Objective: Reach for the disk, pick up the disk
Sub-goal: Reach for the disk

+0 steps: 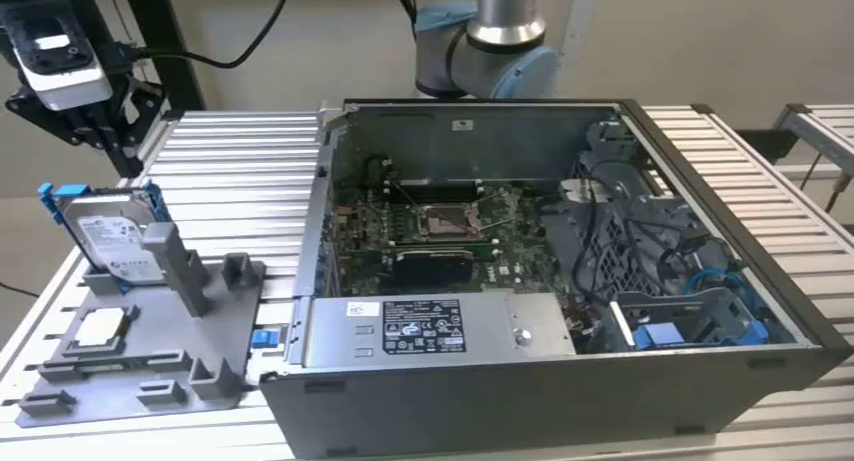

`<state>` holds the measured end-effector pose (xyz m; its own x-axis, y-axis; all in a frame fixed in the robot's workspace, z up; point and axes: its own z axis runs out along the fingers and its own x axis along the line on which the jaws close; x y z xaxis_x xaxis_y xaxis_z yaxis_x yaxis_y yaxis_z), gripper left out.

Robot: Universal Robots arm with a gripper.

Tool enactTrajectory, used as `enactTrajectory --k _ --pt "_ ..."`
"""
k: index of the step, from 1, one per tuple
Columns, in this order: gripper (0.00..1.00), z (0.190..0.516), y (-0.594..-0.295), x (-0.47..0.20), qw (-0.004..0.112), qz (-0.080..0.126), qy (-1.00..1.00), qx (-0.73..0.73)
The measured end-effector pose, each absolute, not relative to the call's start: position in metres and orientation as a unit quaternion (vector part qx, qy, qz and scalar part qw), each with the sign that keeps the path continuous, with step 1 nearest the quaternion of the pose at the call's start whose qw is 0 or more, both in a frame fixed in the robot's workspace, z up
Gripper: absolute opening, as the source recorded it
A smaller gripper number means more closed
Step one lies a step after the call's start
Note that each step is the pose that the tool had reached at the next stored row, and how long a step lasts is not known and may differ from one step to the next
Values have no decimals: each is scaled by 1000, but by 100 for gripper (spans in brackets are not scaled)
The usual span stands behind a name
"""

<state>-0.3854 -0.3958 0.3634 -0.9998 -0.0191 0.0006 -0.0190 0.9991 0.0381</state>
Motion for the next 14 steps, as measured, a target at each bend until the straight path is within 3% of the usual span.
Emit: enactTrajectory --k 14 --pt "0 360 -391 -433 -1 -19 -1000 10"
